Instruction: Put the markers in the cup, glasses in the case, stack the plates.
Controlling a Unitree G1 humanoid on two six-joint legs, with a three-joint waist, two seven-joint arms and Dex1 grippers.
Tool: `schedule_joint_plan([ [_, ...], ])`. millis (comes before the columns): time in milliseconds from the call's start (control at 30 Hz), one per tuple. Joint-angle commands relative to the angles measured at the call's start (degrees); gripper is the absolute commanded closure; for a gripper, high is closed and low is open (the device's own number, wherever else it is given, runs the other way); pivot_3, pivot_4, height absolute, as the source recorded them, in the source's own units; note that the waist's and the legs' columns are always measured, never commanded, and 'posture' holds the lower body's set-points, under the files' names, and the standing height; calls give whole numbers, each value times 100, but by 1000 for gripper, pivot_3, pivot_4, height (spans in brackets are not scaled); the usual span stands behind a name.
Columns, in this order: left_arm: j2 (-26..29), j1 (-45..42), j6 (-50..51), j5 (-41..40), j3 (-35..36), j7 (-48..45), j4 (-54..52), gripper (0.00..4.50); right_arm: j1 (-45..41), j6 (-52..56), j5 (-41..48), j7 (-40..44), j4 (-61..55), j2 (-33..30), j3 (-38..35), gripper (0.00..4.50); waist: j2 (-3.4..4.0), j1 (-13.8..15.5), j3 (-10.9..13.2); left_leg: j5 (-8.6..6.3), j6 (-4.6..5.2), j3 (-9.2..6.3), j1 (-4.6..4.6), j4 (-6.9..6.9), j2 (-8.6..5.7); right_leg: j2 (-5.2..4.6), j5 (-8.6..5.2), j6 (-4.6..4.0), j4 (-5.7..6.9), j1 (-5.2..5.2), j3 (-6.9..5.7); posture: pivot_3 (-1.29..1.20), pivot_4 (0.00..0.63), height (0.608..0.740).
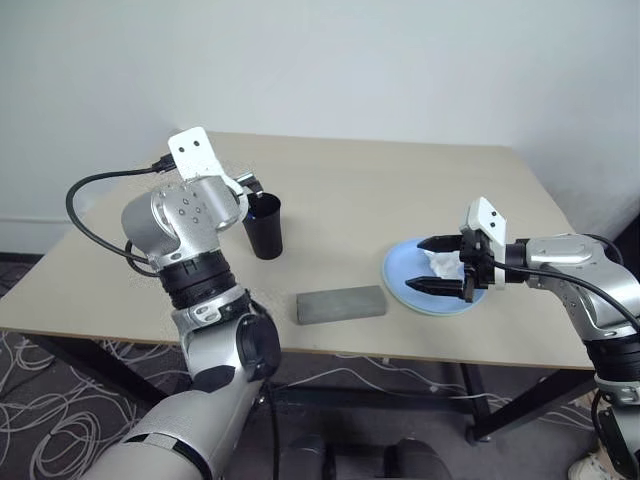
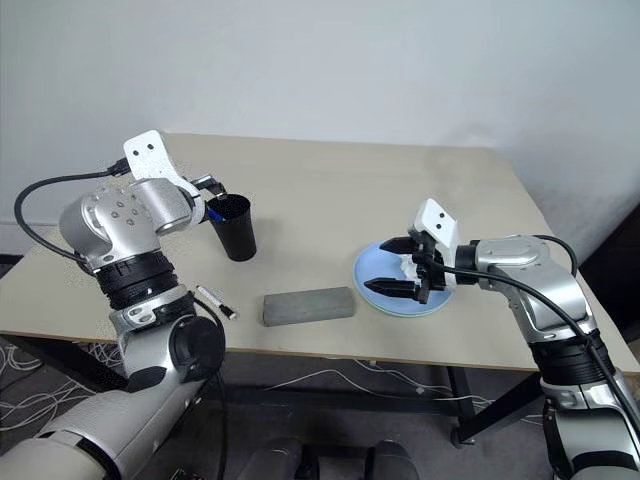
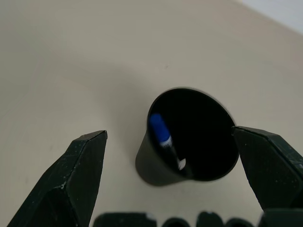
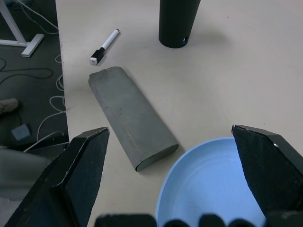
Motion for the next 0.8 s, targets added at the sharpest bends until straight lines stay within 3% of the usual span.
schedule_joint_plan([
  [33, -273, -319, 314, 324, 236, 205, -358, 29, -191, -105, 2, 12, -57, -20, -98, 0, 0, -1, 0, 1, -2, 1, 0, -2, 0, 0, 1, -1, 0, -2, 1, 0, 0, 737],
  [800, -872, 293, 892, 2181, 461, 203, -513, 29, -307, -312, -31, 388, 62, -118, 21, 0, -3, 0, 1, 16, -27, -2, -2, -37, 0, -5, 9, -14, -3, -23, 3, 0, 0, 737],
])
